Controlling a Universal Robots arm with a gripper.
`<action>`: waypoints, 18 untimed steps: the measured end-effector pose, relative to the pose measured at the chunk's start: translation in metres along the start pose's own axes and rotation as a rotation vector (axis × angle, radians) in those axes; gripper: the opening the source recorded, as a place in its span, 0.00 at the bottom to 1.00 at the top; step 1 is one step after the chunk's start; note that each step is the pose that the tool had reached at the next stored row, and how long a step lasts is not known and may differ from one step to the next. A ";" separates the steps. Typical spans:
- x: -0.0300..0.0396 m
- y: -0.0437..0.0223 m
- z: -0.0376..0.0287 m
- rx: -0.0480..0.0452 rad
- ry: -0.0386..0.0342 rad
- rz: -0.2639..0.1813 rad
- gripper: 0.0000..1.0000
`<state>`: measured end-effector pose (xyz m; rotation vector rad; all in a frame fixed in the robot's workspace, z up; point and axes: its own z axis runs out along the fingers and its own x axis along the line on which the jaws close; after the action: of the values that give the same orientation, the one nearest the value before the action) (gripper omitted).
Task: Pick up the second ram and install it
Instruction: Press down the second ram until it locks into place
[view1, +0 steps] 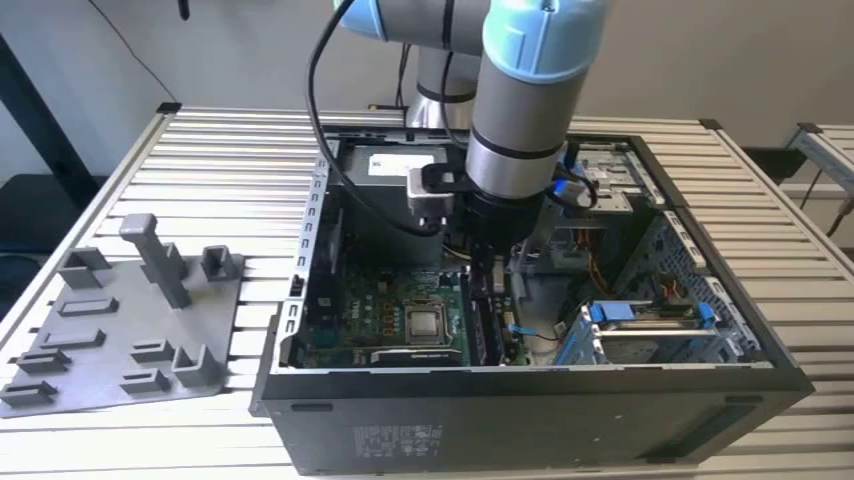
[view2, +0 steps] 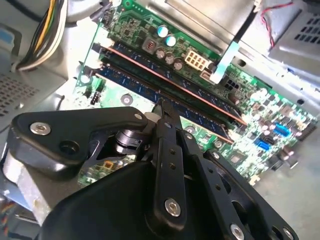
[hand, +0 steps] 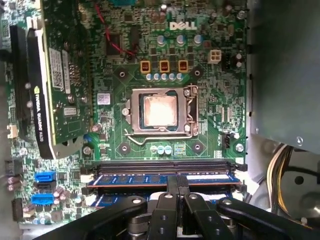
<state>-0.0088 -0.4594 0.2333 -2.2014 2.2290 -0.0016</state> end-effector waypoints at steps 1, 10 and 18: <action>0.0000 0.0000 0.0002 -0.0001 -0.0001 -0.018 0.11; 0.0083 0.0006 0.0005 -0.0005 -0.0004 -0.040 0.11; 0.0159 0.0005 0.0044 -0.0004 -0.0001 0.003 0.11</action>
<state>-0.0095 -0.4752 0.2288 -2.1987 2.2320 -0.0010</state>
